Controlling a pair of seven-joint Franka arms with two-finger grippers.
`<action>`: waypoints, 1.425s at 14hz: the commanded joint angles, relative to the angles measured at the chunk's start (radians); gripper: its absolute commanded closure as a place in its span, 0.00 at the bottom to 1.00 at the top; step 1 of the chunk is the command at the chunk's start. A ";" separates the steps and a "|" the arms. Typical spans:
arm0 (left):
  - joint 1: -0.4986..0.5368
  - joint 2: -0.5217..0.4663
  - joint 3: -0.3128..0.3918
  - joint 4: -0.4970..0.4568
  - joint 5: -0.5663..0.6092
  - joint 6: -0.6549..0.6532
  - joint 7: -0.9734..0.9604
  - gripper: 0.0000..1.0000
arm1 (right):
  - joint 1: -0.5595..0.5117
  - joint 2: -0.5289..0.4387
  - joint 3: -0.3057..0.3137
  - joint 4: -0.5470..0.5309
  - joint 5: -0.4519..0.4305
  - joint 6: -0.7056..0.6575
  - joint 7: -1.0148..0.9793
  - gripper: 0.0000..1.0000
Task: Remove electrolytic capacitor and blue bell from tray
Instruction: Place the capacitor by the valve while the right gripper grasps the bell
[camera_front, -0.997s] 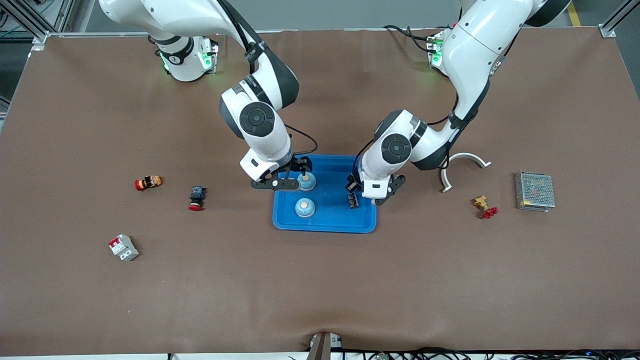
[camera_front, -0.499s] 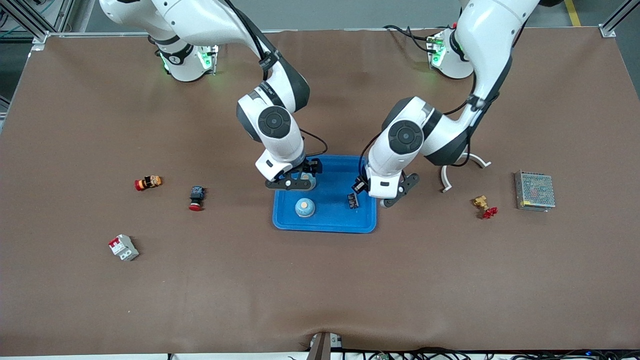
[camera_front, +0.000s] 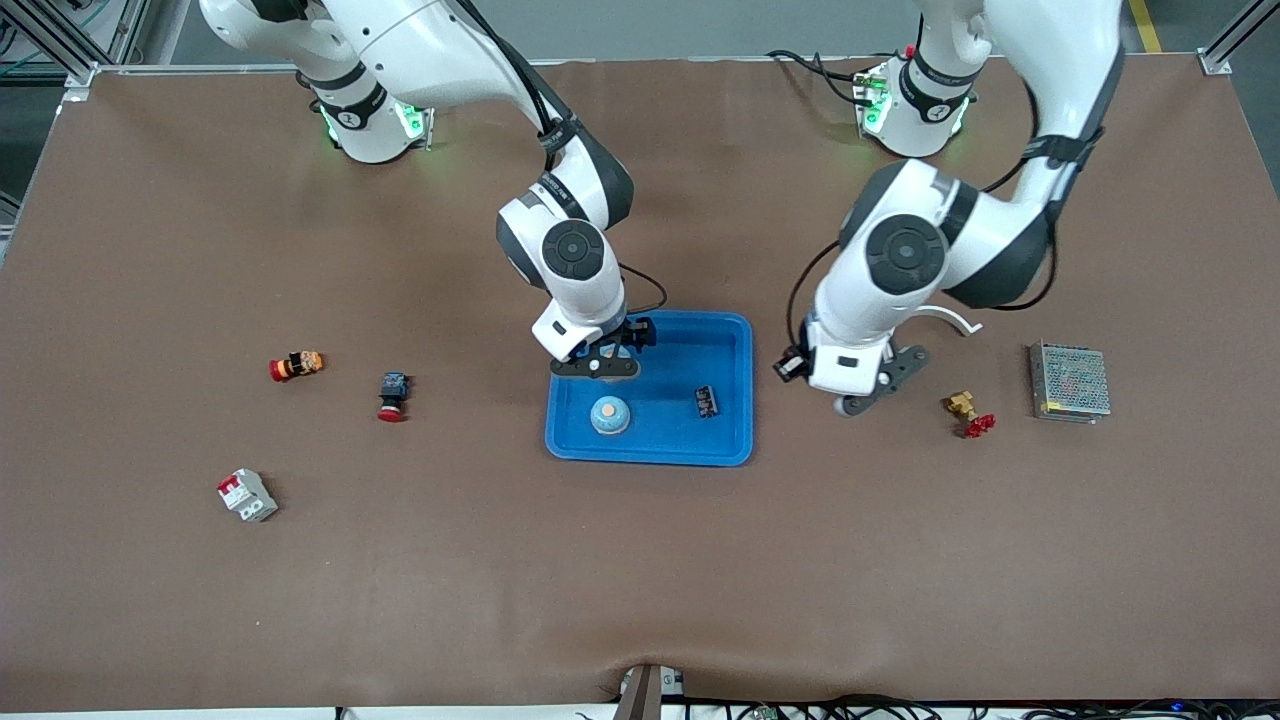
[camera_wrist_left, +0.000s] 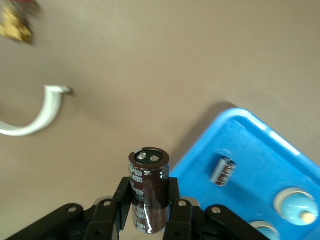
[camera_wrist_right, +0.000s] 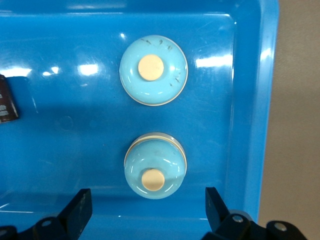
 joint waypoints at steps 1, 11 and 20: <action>0.073 -0.049 -0.005 -0.022 0.014 -0.072 0.124 1.00 | 0.014 0.008 -0.014 0.000 -0.035 0.014 0.022 0.00; 0.285 0.069 0.001 -0.167 0.203 0.062 0.267 1.00 | 0.020 0.051 -0.014 0.002 -0.063 0.079 0.022 0.00; 0.325 0.102 0.001 -0.335 0.273 0.145 0.267 1.00 | 0.028 0.075 -0.014 0.002 -0.069 0.108 0.022 0.00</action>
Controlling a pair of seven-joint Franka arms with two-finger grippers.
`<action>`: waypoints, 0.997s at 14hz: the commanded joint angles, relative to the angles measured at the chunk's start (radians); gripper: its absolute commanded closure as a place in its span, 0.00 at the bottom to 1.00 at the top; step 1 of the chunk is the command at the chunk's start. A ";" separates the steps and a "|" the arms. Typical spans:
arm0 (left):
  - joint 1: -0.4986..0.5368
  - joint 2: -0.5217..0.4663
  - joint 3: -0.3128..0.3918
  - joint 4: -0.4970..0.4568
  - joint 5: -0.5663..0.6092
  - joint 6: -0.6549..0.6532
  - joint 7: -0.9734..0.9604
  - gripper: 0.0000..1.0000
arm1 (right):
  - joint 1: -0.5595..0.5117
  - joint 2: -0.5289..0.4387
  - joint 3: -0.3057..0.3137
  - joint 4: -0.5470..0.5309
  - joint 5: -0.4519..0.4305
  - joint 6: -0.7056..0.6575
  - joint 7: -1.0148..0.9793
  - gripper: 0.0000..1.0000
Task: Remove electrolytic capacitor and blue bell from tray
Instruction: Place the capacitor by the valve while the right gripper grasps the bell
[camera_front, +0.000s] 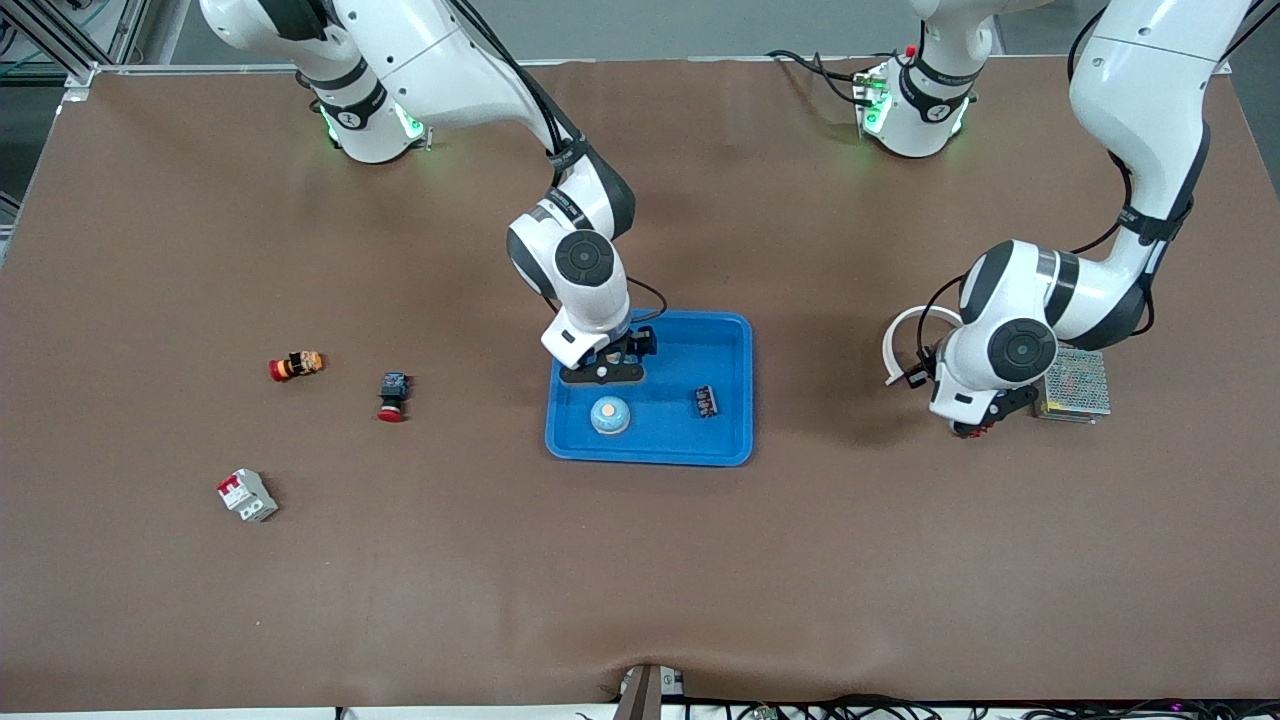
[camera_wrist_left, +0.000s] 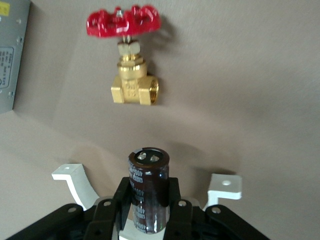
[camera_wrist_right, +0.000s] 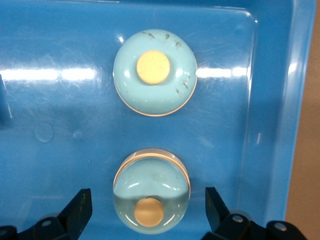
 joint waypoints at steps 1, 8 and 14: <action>0.036 0.000 -0.007 -0.045 0.035 0.039 0.001 1.00 | 0.016 0.019 -0.012 0.005 -0.020 0.021 0.022 0.00; 0.060 0.042 -0.010 -0.045 0.035 0.058 -0.001 0.90 | 0.015 0.020 -0.012 0.005 -0.036 0.026 0.022 0.00; 0.056 -0.004 -0.027 0.024 0.018 0.020 -0.007 0.00 | 0.015 0.020 -0.010 0.006 -0.036 0.026 0.021 0.25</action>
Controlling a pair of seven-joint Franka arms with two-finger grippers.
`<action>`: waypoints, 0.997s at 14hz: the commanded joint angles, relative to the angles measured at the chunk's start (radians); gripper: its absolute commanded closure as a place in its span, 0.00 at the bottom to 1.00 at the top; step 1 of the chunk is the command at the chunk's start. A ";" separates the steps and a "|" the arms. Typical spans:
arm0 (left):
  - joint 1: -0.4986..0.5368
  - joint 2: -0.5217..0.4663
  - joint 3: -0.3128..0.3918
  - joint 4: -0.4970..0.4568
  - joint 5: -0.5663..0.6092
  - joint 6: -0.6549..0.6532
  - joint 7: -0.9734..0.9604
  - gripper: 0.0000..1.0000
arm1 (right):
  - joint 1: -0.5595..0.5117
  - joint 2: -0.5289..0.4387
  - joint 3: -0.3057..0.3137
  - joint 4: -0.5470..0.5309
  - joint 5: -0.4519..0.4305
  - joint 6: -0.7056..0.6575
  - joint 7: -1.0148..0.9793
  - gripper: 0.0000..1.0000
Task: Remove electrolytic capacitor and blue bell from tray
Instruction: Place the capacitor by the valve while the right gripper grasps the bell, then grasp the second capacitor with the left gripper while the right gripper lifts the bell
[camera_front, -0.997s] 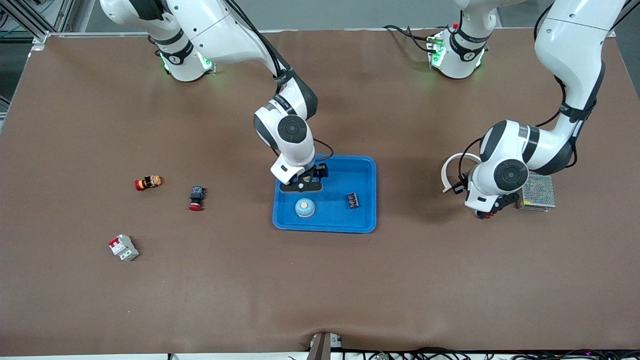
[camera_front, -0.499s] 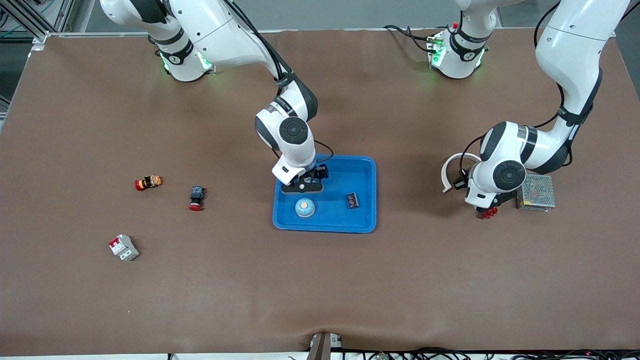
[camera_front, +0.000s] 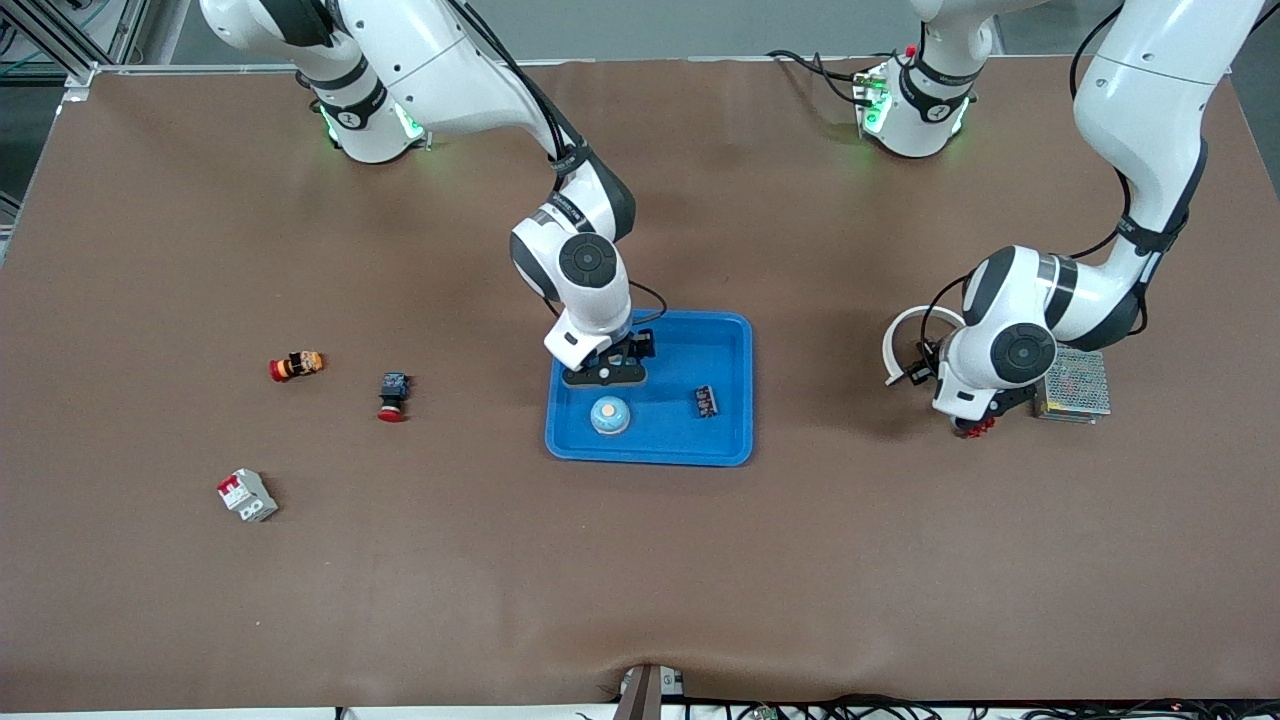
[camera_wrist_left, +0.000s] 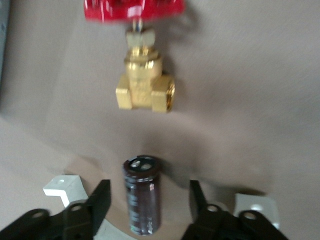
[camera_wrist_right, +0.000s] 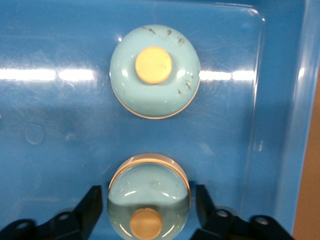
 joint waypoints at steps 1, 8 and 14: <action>0.011 -0.047 -0.043 0.070 -0.008 -0.074 -0.008 0.00 | 0.012 0.003 -0.010 0.006 -0.017 0.005 0.021 0.30; -0.098 -0.009 -0.151 0.357 -0.076 -0.253 -0.008 0.00 | 0.000 -0.023 -0.009 0.014 -0.014 -0.030 0.015 0.43; -0.340 0.149 -0.142 0.533 -0.065 -0.175 -0.124 0.00 | -0.082 -0.125 -0.009 0.077 -0.010 -0.277 -0.115 0.43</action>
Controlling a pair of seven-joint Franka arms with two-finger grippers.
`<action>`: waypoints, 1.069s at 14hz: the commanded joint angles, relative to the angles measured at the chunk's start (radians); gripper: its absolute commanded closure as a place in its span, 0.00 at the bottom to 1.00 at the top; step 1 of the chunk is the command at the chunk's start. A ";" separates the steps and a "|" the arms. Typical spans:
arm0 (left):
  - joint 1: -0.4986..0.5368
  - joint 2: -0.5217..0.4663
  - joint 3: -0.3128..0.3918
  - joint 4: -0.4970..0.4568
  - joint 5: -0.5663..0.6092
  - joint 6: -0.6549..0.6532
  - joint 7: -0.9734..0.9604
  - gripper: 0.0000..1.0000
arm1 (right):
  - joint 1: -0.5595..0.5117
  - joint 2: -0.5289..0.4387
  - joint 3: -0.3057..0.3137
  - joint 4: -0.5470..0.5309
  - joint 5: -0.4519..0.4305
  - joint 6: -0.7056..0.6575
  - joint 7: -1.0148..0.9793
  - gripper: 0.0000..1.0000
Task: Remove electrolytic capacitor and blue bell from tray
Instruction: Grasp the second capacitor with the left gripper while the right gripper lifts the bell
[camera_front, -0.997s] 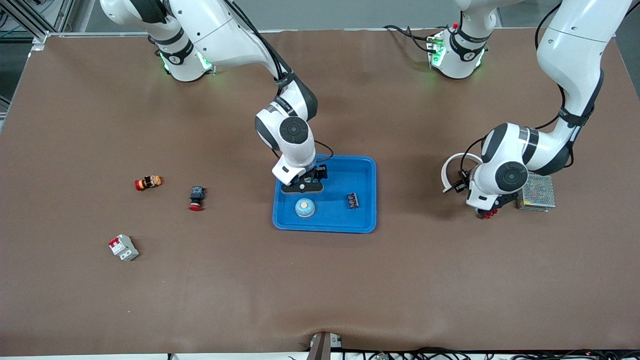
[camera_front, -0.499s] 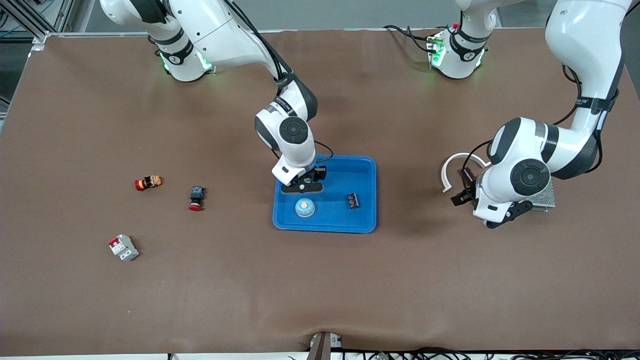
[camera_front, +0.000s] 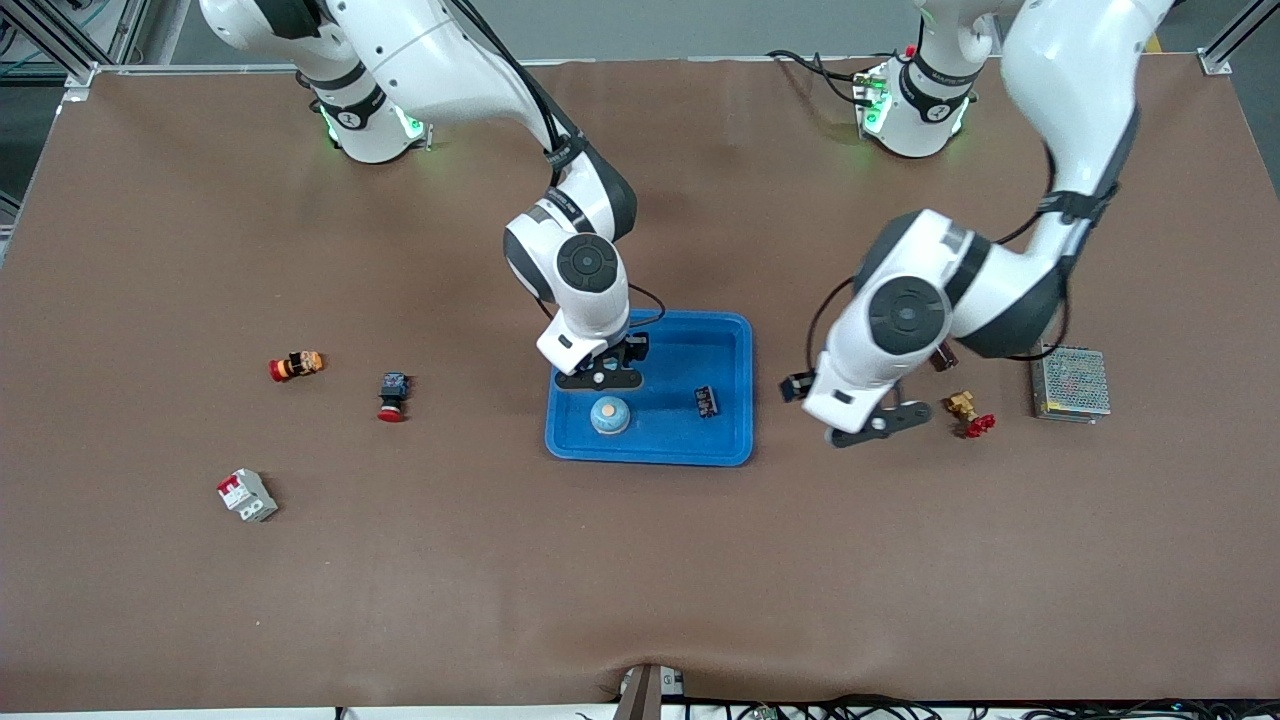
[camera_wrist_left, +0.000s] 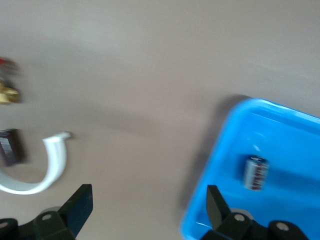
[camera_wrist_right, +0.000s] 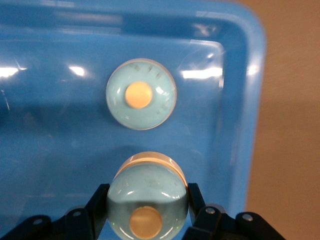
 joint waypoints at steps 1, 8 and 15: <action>-0.097 0.108 0.016 0.093 0.013 0.075 -0.066 0.00 | -0.086 -0.092 0.013 -0.012 -0.003 -0.111 -0.131 0.43; -0.298 0.218 0.151 0.129 0.024 0.245 -0.259 0.11 | -0.350 -0.224 0.016 -0.006 0.015 -0.314 -0.618 0.43; -0.336 0.283 0.174 0.127 0.022 0.281 -0.388 0.29 | -0.559 -0.221 0.016 0.001 0.017 -0.334 -1.001 0.43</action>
